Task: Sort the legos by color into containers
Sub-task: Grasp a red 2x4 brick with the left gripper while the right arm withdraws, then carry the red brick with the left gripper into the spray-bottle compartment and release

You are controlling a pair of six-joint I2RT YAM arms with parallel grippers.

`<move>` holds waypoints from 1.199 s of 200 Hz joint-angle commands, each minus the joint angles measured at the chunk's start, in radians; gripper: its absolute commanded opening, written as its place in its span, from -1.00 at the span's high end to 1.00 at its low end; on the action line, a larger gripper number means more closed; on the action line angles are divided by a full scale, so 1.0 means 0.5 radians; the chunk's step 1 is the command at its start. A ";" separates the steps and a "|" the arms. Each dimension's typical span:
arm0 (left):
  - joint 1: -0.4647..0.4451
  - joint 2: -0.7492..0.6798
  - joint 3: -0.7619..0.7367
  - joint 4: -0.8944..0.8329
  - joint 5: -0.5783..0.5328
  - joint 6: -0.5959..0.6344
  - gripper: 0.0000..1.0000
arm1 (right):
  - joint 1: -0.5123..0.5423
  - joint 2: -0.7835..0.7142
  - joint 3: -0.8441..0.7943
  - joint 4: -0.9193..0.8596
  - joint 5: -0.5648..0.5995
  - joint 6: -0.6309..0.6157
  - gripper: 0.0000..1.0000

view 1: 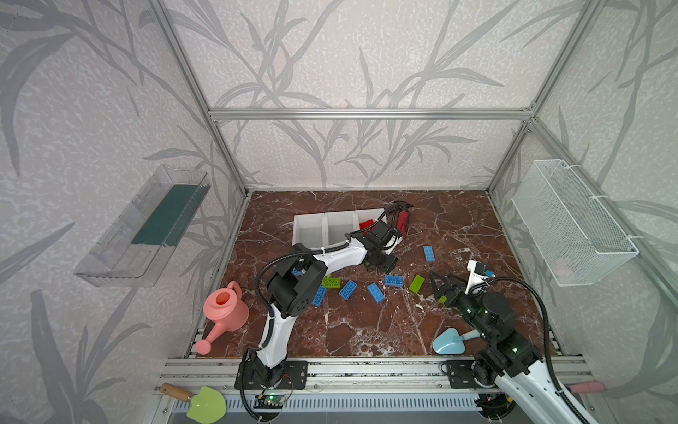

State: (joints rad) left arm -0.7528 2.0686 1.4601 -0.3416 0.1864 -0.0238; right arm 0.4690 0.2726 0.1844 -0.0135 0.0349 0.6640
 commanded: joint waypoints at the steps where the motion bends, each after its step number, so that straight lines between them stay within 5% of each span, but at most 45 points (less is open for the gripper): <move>1: -0.005 0.057 0.060 -0.002 0.040 0.057 -0.25 | -0.006 0.001 0.069 0.062 -0.012 -0.031 -0.88; 103: -0.004 0.041 0.042 0.011 0.091 0.072 0.46 | -0.005 0.091 0.070 0.107 -0.018 -0.137 -0.88; 186: 0.020 -0.409 -0.134 0.122 0.142 0.001 0.47 | -0.006 0.208 0.079 0.152 -0.018 -0.214 -0.88; 240: 0.203 -0.413 0.086 -0.048 -0.031 -0.147 0.45 | -0.005 0.319 0.076 0.211 -0.043 -0.223 -0.88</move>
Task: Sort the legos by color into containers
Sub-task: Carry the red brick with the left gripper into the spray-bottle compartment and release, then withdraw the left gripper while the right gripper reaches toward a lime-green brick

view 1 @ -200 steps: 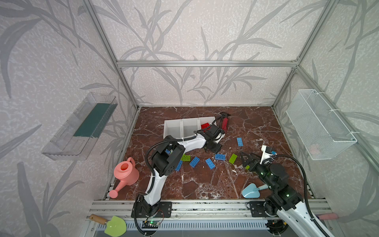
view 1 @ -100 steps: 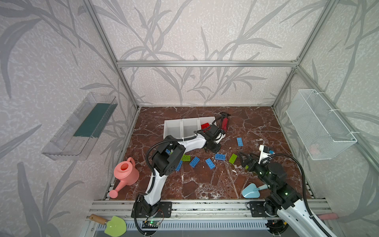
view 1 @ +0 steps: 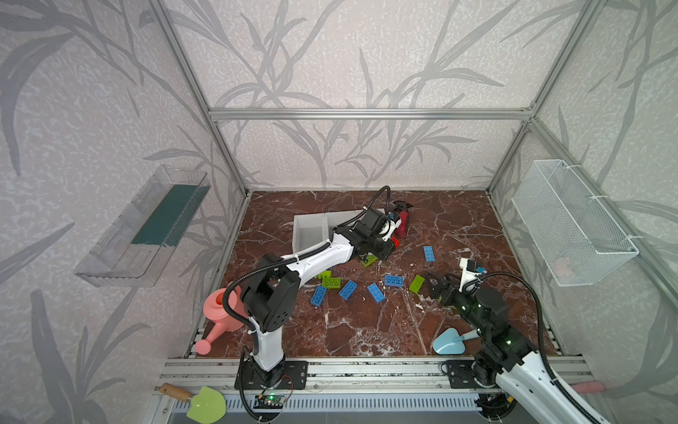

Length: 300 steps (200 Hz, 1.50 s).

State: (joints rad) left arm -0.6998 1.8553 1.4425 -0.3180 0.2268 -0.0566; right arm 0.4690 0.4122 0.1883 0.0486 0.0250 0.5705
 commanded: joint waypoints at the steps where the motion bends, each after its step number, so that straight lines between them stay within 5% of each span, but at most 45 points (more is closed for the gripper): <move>1: 0.098 0.015 0.128 -0.096 -0.116 -0.085 0.46 | -0.005 0.040 0.068 0.087 -0.023 -0.037 -0.88; 105: 0.239 0.536 0.787 -0.593 -0.506 -0.329 0.35 | -0.006 0.154 0.090 0.110 -0.036 -0.069 -0.90; 175: 0.268 0.571 0.876 -0.643 -0.519 -0.328 -0.16 | -0.006 0.147 0.117 0.078 -0.071 -0.095 -1.00; 229: 0.268 0.261 0.680 -0.629 -0.521 -0.386 -0.28 | 0.012 0.517 0.256 0.079 -0.215 -0.068 -0.98; 300: 0.267 -0.656 0.114 -0.632 -0.549 -0.532 -0.39 | 0.335 1.305 0.800 -0.215 -0.047 -0.274 -0.98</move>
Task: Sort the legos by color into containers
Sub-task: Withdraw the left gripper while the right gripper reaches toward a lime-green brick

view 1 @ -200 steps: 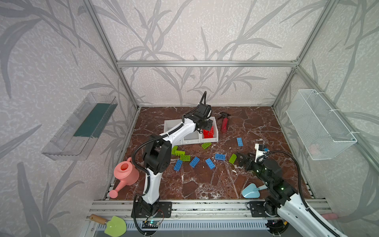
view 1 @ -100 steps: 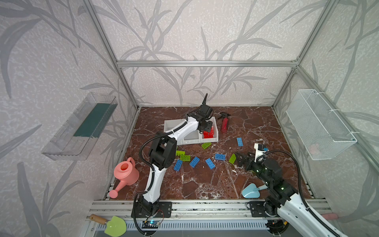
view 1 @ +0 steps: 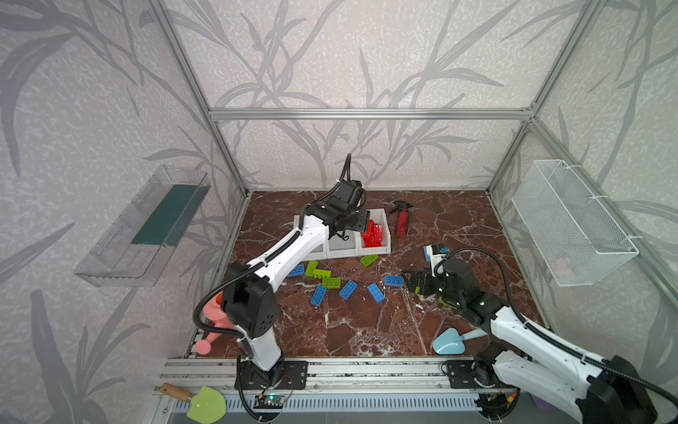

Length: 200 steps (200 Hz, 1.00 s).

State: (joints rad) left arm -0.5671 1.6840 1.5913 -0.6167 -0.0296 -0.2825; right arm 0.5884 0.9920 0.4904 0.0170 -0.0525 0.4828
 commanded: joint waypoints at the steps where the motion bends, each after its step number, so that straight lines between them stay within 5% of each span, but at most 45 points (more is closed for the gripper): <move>1: 0.002 -0.320 -0.194 -0.034 -0.038 -0.082 -0.39 | 0.101 0.154 0.204 -0.159 0.115 -0.101 -0.98; 47: 0.003 -1.077 -0.646 -0.066 -0.160 -0.082 -0.45 | 0.405 0.528 0.577 -0.361 0.498 -0.072 -0.98; 92: 0.004 -1.705 -1.021 -0.230 -0.274 -0.016 -0.50 | 0.570 0.957 0.946 -0.573 0.869 0.285 -1.00; 200: 0.003 -2.220 -1.478 -0.304 -0.317 0.002 -0.50 | 0.734 1.758 1.528 -0.734 1.270 0.752 -1.00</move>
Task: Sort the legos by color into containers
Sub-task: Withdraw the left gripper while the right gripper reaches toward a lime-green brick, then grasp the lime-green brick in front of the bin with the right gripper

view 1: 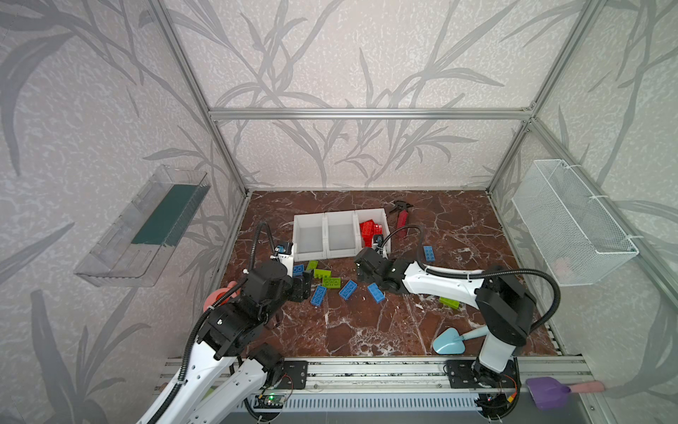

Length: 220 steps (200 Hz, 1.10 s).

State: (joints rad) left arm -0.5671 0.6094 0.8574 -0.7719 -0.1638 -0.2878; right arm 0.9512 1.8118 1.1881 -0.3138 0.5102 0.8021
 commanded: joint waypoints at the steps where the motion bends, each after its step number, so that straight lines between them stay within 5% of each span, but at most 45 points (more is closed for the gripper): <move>1: 0.004 -0.077 -0.011 0.007 -0.054 0.012 -0.50 | 0.009 0.126 0.138 -0.072 0.145 0.113 -1.00; 104: 0.002 -0.254 -0.049 0.047 -0.037 0.000 -0.50 | -0.030 0.644 0.616 -0.304 0.283 0.334 -0.98; 220: 0.000 -0.267 -0.058 0.040 -0.087 0.007 -0.50 | -0.144 0.837 0.839 -0.550 0.266 0.619 -0.98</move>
State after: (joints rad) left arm -0.5671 0.4763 0.8398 -0.7620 -0.1867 -0.2882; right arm 0.8948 2.2101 1.5902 -0.5430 0.6197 1.0595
